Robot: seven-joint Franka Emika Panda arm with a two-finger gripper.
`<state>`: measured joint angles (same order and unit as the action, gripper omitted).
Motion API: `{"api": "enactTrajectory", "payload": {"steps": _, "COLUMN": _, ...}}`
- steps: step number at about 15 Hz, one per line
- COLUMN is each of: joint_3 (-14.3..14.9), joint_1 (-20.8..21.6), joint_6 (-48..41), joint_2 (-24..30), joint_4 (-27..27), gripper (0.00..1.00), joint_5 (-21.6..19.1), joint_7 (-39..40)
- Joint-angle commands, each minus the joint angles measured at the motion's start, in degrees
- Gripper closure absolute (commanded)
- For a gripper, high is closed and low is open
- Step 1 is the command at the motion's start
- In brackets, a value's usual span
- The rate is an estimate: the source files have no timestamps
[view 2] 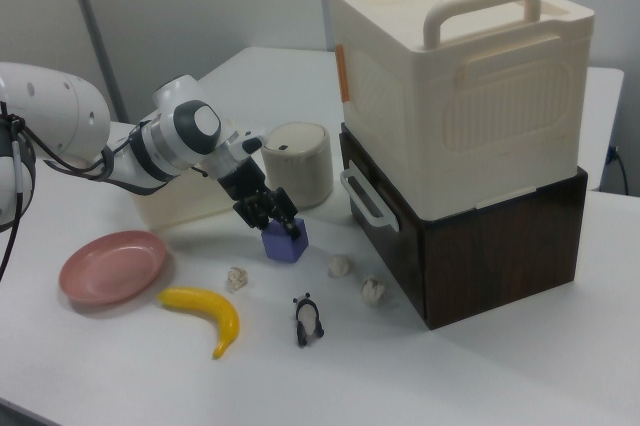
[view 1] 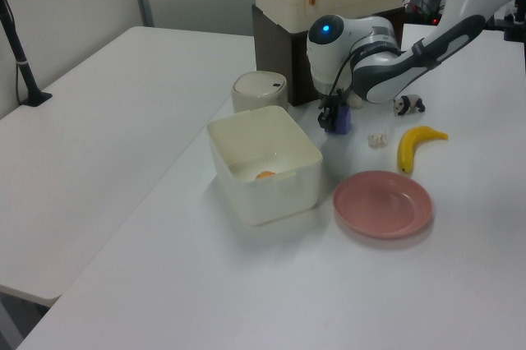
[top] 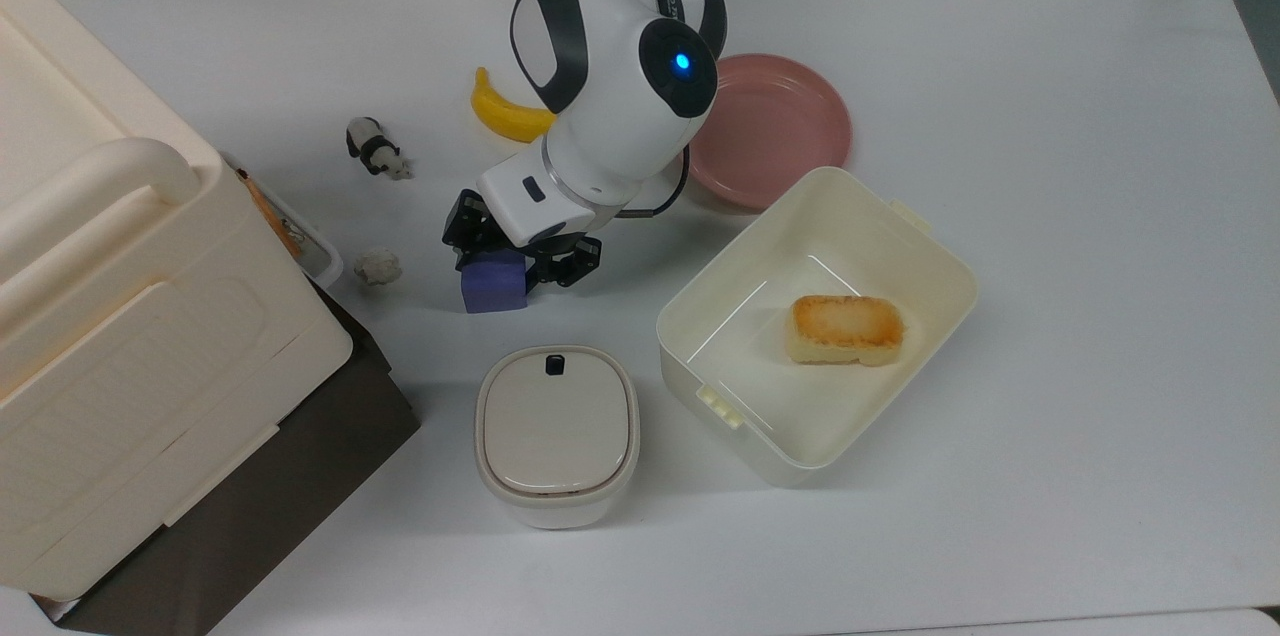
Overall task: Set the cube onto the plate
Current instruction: 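Lift the purple cube and carry it over the pink plate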
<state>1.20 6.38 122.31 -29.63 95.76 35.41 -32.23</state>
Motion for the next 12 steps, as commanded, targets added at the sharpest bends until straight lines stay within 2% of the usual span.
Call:
{"api": "enactTrajectory", "payload": {"steps": 1, "joint_3": -0.84, "joint_1": 0.13, "joint_6": 0.21, "joint_2": 0.28, "joint_4": 0.92, "gripper": 0.85, "joint_5": 1.41, "joint_7": -0.73}}
{"api": "enactTrajectory", "payload": {"steps": 4, "joint_3": -2.16, "joint_1": 0.21, "joint_6": -1.36, "joint_2": 3.08, "joint_4": 1.18, "gripper": 0.86, "joint_5": 1.24, "joint_7": -0.38}}
{"api": "enactTrajectory", "payload": {"steps": 5, "joint_3": -2.95, "joint_1": 0.13, "joint_6": -2.85, "joint_2": 4.13, "joint_4": 1.10, "gripper": 0.90, "joint_5": 1.15, "joint_7": 0.06}}
{"api": "enactTrajectory", "payload": {"steps": 9, "joint_3": -7.78, "joint_1": -0.23, "joint_6": -9.27, "joint_2": 8.62, "joint_4": 1.18, "gripper": 0.90, "joint_5": 0.01, "joint_7": 0.24}}
{"api": "enactTrajectory", "payload": {"steps": 12, "joint_3": -12.35, "joint_1": -0.05, "joint_6": -15.50, "joint_2": 10.47, "joint_4": 1.01, "gripper": 0.90, "joint_5": -2.36, "joint_7": 0.06}}
